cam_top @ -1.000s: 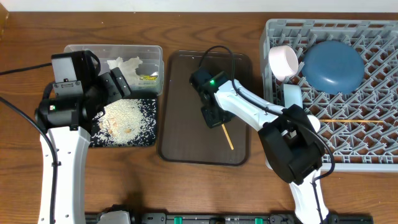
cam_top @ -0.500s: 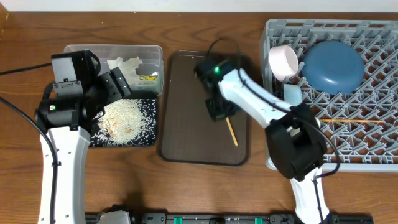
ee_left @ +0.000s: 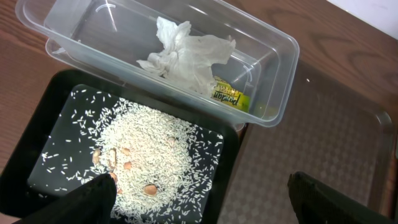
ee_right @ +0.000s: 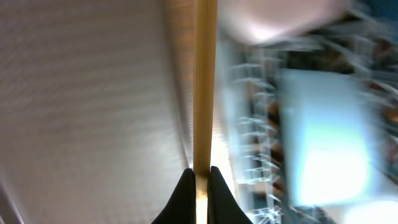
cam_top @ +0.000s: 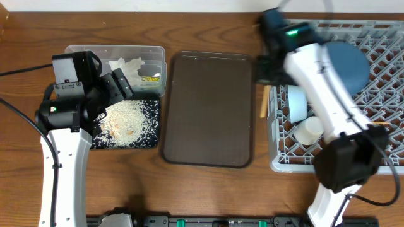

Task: Sort waste into correct bins and load items into the dishwasher rack
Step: 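Carry second chopstick with right gripper into rack and release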

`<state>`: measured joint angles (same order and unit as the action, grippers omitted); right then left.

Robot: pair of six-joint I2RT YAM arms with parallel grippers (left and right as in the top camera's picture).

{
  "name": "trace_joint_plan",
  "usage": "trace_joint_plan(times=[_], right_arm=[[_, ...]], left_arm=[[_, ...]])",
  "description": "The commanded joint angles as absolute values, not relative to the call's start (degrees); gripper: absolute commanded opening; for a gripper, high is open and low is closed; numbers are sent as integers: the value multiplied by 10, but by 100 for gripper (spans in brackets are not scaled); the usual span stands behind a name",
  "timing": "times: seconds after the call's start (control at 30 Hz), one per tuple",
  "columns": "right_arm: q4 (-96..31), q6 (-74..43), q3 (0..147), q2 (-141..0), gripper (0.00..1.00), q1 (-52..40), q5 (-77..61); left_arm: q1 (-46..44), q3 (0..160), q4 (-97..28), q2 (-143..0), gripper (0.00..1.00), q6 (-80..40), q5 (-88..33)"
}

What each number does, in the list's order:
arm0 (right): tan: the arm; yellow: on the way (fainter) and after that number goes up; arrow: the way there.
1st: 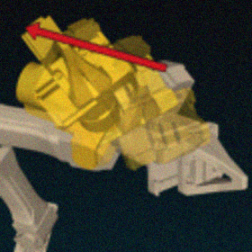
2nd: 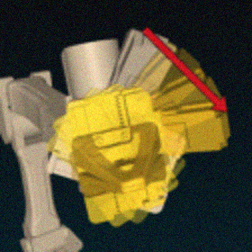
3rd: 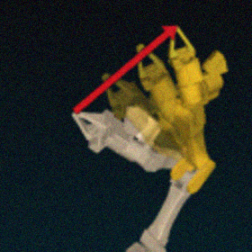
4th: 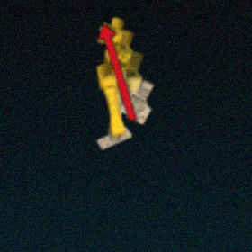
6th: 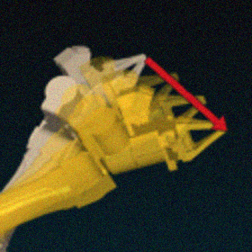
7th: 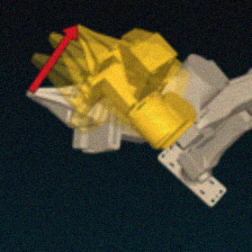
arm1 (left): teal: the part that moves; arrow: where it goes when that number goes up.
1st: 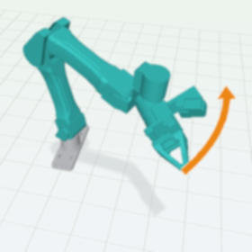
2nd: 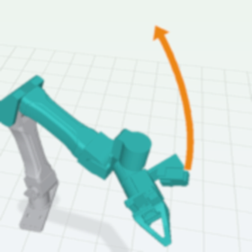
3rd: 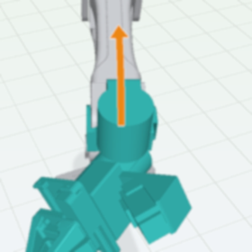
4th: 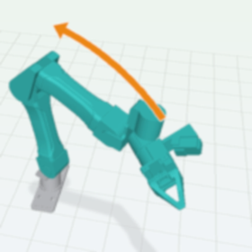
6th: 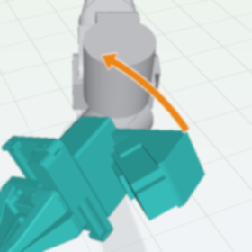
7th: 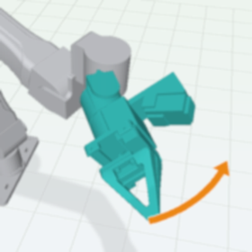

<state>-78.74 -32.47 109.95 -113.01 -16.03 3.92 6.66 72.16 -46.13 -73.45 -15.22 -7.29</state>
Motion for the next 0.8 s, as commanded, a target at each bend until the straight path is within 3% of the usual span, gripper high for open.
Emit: trace_joint_plan(times=[0.0,0.3,0.5,0.67,0.77], right_arm=[[-811,-400,1106,-1124,2,-94,45],[-898,-551,1106,-1124,2,82,68],[-927,-658,1102,-1124,2,133,134],[-919,-682,1097,-1125,10,149,161],[-919,-688,1097,-1125,20,151,167]], left_arm=[[68,730,-462,-737,91,-151,-68],[68,730,-462,-737,91,-151,-68],[68,730,-462,-737,91,-151,-68],[68,730,-462,-737,91,-151,-68],[68,730,-462,-737,91,-151,-68]])
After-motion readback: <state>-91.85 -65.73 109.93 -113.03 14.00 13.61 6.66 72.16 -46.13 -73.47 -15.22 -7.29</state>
